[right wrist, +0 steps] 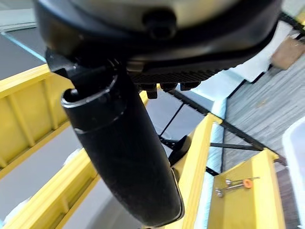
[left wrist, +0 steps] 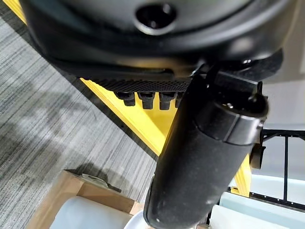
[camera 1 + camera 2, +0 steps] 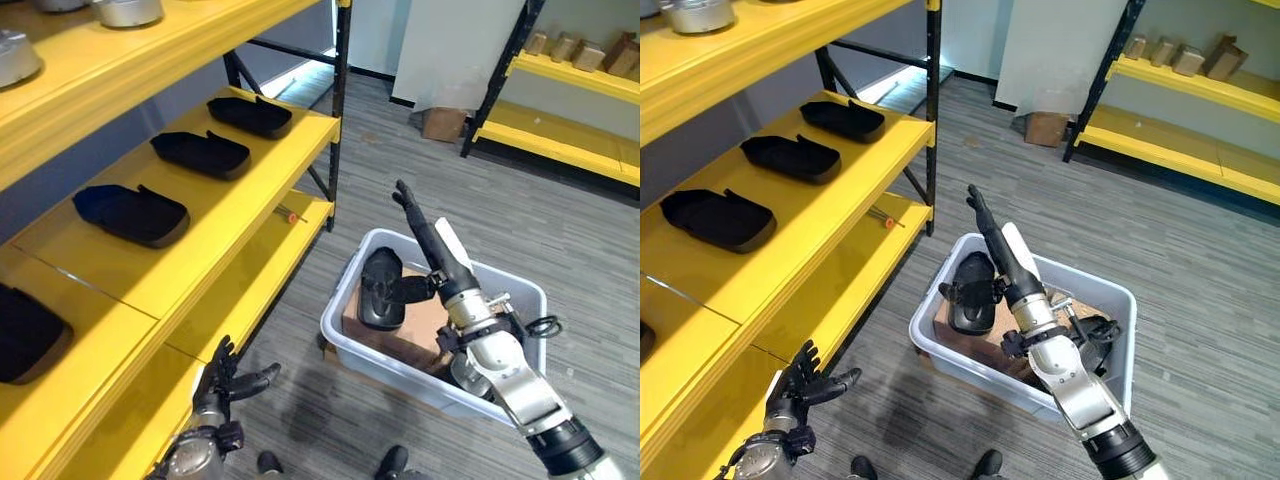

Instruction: Move parts from the plastic box to the shelf.

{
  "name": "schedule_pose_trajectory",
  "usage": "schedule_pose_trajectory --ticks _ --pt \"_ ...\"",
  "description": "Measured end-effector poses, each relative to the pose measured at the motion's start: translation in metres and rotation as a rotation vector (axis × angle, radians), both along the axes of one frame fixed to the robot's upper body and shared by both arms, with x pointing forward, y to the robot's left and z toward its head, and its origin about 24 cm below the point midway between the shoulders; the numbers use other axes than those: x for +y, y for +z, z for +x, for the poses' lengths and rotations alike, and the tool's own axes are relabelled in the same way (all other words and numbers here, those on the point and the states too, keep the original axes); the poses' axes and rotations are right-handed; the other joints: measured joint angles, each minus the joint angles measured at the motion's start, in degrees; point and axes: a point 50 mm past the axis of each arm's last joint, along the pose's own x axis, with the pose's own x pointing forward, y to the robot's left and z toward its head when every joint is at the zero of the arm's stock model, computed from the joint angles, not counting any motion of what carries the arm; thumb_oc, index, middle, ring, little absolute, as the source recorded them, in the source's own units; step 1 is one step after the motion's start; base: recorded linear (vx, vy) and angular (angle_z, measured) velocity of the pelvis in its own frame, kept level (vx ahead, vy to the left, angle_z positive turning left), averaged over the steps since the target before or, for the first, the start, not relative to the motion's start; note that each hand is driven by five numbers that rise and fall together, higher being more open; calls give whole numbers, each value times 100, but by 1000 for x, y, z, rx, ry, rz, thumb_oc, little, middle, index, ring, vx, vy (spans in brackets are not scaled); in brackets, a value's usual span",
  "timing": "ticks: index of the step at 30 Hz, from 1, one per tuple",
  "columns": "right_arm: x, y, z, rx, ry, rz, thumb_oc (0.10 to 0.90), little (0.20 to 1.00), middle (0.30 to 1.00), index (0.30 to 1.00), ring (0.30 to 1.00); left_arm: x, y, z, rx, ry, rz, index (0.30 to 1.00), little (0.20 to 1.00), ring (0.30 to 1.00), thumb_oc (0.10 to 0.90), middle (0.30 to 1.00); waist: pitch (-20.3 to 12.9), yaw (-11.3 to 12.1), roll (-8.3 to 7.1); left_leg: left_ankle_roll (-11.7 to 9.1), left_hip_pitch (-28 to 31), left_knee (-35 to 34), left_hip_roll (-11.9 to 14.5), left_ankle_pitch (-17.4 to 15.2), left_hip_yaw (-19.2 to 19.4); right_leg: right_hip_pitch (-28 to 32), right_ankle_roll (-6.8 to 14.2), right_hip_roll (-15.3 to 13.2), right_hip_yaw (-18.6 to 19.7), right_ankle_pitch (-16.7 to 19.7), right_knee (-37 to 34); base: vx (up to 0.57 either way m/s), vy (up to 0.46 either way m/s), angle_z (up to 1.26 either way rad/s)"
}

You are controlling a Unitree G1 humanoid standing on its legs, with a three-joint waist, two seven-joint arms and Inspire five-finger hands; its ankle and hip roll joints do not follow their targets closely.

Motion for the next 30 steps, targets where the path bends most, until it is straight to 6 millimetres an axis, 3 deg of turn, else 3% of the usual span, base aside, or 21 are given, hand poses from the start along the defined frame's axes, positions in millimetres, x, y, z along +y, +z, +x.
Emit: schedule_pose_trajectory --ticks 5,8,10,11,12,13,14,16,17,18,19,21,23,25,27,30 --pt "-1 -2 -1 7 -3 -2 900 1000 1000 1000 1000 -2 -1 -1 6 -9 -2 1000 1000 1000 900 1000 -51 -60 81 -74 -85 19 179 72 92 -84 -88 275 127 33 -165 11 -212 -10" --pt "-10 0 -2 -14 -18 -21 900 1000 1000 1000 1000 -6 2 9 -15 -35 1 1000 1000 1000 900 1000 -22 -64 128 -44 -475 367 382 63 -2 -340 -157 305 76 -92 -24 -55 -172 -2" --pt "-13 3 0 -32 -39 -17 900 1000 1000 1000 1000 -7 11 22 -74 -45 7 1000 1000 1000 900 1000 281 208 42 -45 -810 1090 575 63 -733 -517 -309 337 258 -178 167 -35 -18 -42" --pt "-14 5 1 -38 -37 -29 900 1000 1000 1000 1000 -9 11 23 -77 -48 3 1000 1000 1000 900 1000 379 330 92 -50 -865 1181 602 62 -1114 -508 -415 379 314 -100 129 8 29 -30" --pt "-17 7 1 -49 -49 -30 900 1000 1000 1000 1000 -13 10 24 -76 -63 0 1000 1000 1000 900 1000 491 295 70 -153 -1134 1369 589 -84 -1496 -513 -459 394 349 -83 76 66 62 -8" --pt "-18 12 5 -71 -61 -24 900 1000 1000 1000 1000 -16 15 29 -106 -76 -4 1000 1000 1000 900 1000 610 357 60 -309 -1349 1295 366 -204 -2274 -612 -470 344 397 -107 -17 33 96 -4" --pt "-16 20 12 -101 -61 -18 900 1000 1000 1000 1000 -17 19 33 -135 -80 -3 1000 1000 1000 900 1000 786 397 97 -342 -1404 866 202 -208 -2779 -679 -475 342 462 -75 -32 20 113 -19" --pt "-15 30 22 -135 -71 -19 900 1000 1000 1000 1000 -19 24 40 -160 -87 -4 1000 1000 1000 900 1000 1138 400 127 -364 -1561 312 191 -146 -3150 -772 -460 396 492 -64 76 18 155 -16" --pt "-15 34 27 -147 -79 -21 900 1000 1000 1000 1000 -20 27 46 -177 -93 -4 1000 1000 1000 900 1000 1290 423 119 -329 -1621 203 169 -124 -3208 -874 -458 398 506 -64 172 16 125 -36" --pt "-16 35 29 -151 -83 -27 900 1000 1000 1000 1000 -21 26 46 -173 -95 -5 1000 1000 1000 900 1000 1382 488 101 -270 -1691 273 173 -132 -3031 -993 -444 398 572 -54 275 -78 310 -64" --pt "-16 34 28 -153 -88 -35 900 1000 1000 1000 1000 -18 27 46 -170 -90 -10 1000 1000 1000 900 1000 1545 543 -2 -219 -1744 405 110 175 -2812 -1107 -370 272 640 -21 375 -71 244 -57" --pt "-15 35 29 -162 -93 -51 900 1000 1000 1000 1000 -16 30 48 -180 -90 0 1000 1000 1000 900 1000 1637 557 -156 -108 -1820 511 -125 169 -2692 -1231 -259 -16 726 21 436 -44 275 -31" --pt "-13 35 30 -169 -94 -76 900 1000 1000 1000 1000 -11 39 56 -210 -94 33 1000 1000 1000 900 1000 1746 542 -217 99 -1886 672 -425 67 -2436 -1310 -178 -289 868 78 392 -8 200 -16" --pt "-9 32 30 -162 -82 -102 900 1000 1000 1000 1000 -2 48 59 -235 -88 68 1000 1000 1000 900 1000 1817 584 -251 202 -1885 835 -558 -25 -2342 -1270 -101 -456 966 224 363 -7 121 -1" --pt "-8 33 30 -179 -85 -144 900 1000 1000 1000 1000 9 60 63 -283 -75 107 1000 1000 1000 900 1000 1870 662 -293 231 -2036 1144 -600 -234 -2329 -1262 -4 -494 985 429 336 9 109 2" --pt "-12 42 35 -226 -118 -255 900 1000 1000 1000 1000 15 70 69 -322 -39 133 1000 1000 1000 900 1000 2033 691 -321 257 -2266 1553 -547 -458 -2360 -1303 5 -477 964 432 359 12 75 1"
